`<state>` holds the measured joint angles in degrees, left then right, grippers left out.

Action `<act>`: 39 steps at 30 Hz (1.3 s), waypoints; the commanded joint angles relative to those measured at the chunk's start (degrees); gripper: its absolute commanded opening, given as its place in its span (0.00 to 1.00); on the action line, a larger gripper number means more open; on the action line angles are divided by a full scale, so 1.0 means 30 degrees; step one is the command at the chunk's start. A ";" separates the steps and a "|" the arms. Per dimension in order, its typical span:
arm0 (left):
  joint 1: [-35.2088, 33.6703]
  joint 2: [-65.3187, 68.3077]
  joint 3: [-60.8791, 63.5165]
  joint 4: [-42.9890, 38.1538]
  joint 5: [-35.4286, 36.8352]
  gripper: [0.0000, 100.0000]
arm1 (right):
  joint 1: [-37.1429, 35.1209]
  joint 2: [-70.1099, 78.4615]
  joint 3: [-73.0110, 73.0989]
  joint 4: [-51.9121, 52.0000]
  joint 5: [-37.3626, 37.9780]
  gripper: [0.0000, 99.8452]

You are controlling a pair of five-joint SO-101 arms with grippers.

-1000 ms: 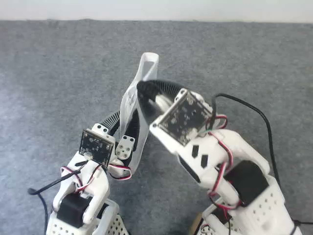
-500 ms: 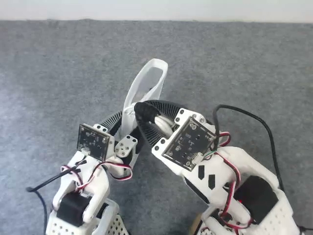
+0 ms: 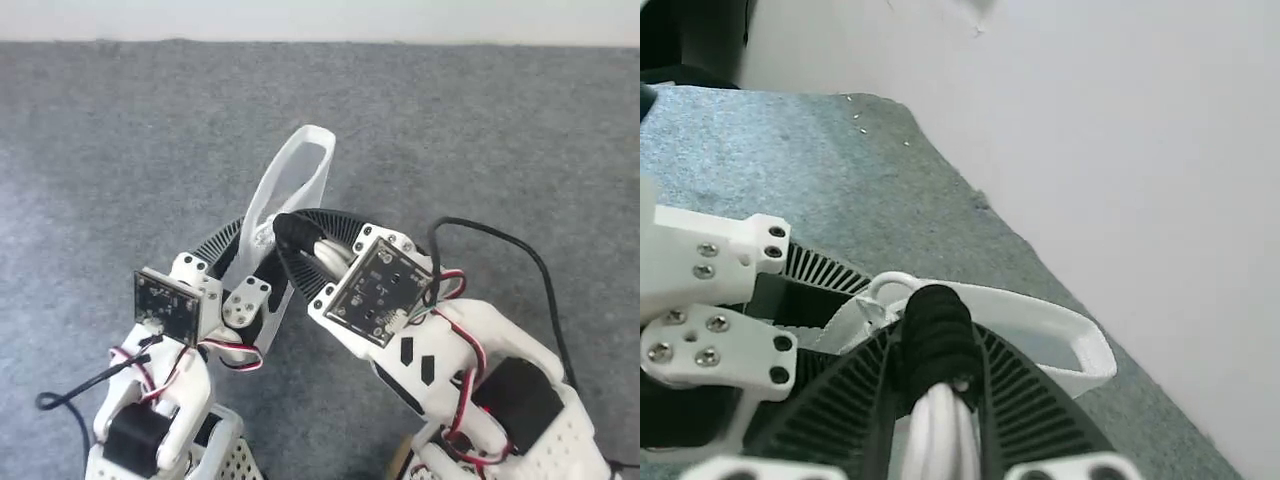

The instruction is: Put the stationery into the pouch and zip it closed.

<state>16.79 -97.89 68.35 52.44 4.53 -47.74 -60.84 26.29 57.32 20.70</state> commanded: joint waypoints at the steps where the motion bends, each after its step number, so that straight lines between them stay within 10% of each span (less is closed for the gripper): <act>1: 0.0088 -0.0059 -0.0249 -0.1377 -0.0703 0.02 | -0.0103 -0.0542 -0.0205 -0.0044 0.0117 0.01; 13: -0.0059 -0.0059 0.0132 -0.0645 -0.1407 0.01 | -0.0425 -0.0542 0.1289 0.0484 0.0117 0.02; 20: -0.0059 -0.0059 0.0132 -0.0645 -0.1407 0.01 | -0.2271 -0.0571 0.1348 0.2359 0.0264 0.20; 39: 0.0059 -0.0059 0.0249 -0.0645 -0.1407 0.01 | -0.2300 -0.0571 0.3546 -0.1509 0.0234 0.15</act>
<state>16.53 -97.89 69.93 50.42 1.01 -53.98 -62.59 36.66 55.91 20.53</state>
